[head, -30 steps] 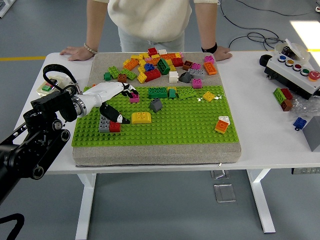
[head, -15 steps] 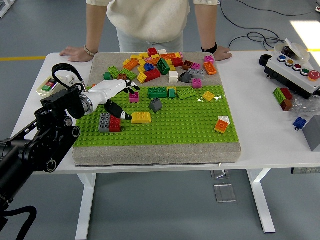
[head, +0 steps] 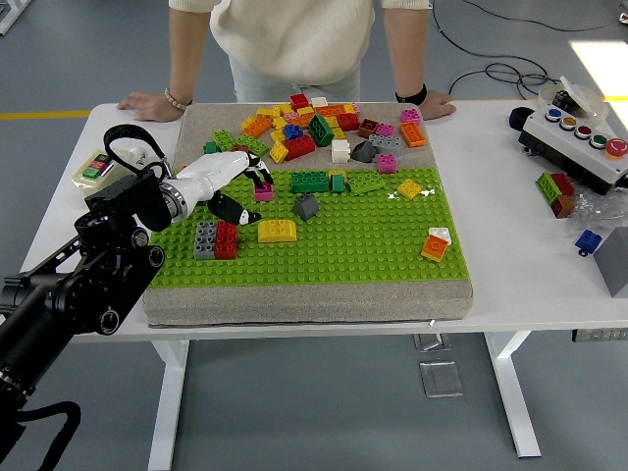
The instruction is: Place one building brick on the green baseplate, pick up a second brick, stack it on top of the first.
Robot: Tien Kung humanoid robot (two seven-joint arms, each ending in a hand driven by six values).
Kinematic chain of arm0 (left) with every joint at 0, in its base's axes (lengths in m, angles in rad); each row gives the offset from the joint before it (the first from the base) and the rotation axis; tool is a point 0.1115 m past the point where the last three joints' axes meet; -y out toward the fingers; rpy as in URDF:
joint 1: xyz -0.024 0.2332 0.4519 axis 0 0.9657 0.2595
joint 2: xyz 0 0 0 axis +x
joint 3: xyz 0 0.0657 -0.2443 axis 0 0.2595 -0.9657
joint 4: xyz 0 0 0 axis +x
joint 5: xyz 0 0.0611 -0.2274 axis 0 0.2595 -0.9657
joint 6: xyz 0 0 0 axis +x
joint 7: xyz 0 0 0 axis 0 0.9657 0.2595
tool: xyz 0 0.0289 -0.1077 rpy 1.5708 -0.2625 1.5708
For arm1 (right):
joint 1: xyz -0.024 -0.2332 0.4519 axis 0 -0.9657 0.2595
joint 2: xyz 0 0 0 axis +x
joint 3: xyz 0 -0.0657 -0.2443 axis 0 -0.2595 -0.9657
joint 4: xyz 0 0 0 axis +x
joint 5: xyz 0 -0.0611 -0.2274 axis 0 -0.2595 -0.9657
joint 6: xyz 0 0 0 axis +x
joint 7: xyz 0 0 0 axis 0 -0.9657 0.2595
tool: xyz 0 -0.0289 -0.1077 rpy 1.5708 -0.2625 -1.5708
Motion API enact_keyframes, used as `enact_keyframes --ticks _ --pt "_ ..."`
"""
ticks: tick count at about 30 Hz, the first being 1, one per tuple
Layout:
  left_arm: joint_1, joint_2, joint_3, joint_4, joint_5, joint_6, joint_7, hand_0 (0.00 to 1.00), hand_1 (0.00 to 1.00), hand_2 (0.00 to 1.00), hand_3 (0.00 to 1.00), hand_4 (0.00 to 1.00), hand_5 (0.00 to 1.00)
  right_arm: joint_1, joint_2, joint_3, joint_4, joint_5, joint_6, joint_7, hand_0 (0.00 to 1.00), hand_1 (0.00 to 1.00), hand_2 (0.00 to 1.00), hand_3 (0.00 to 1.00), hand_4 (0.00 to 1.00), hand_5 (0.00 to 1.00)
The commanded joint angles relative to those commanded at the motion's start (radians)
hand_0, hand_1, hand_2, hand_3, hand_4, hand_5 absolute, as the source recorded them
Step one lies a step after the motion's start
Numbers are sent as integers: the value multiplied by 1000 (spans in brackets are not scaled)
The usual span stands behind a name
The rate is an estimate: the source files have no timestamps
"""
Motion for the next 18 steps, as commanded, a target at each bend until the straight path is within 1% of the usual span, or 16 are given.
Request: enact_keyframes --ticks 5,6,11,12,17,18 --pt "5 -2 -2 -2 -1 -7 3 760 710 595 592 797 19 -1 0 -1 0 -1 0 0 758 685 733 754 998 498" --pt "6 -3 -2 -3 -1 -9 4 766 716 603 642 874 56 -1 0 -2 0 -1 0 0 758 685 733 754 998 500" --pt "13 -9 -3 -6 -5 -28 10 766 716 603 642 874 56 -2 0 -5 0 -1 0 0 758 685 733 754 998 500" --pt "13 -11 -3 -5 -5 -30 12 796 738 680 760 982 86 -2 0 -6 0 -1 0 0 758 685 733 754 998 501" --pt "10 -24 -6 11 -2 -52 26 796 738 680 760 982 86 -1 0 -8 0 -1 0 0 758 685 733 754 998 501" --pt "10 -25 -6 13 -2 -54 27 806 745 706 767 991 102 -1 0 -8 0 -1 0 0 758 685 733 754 998 502"
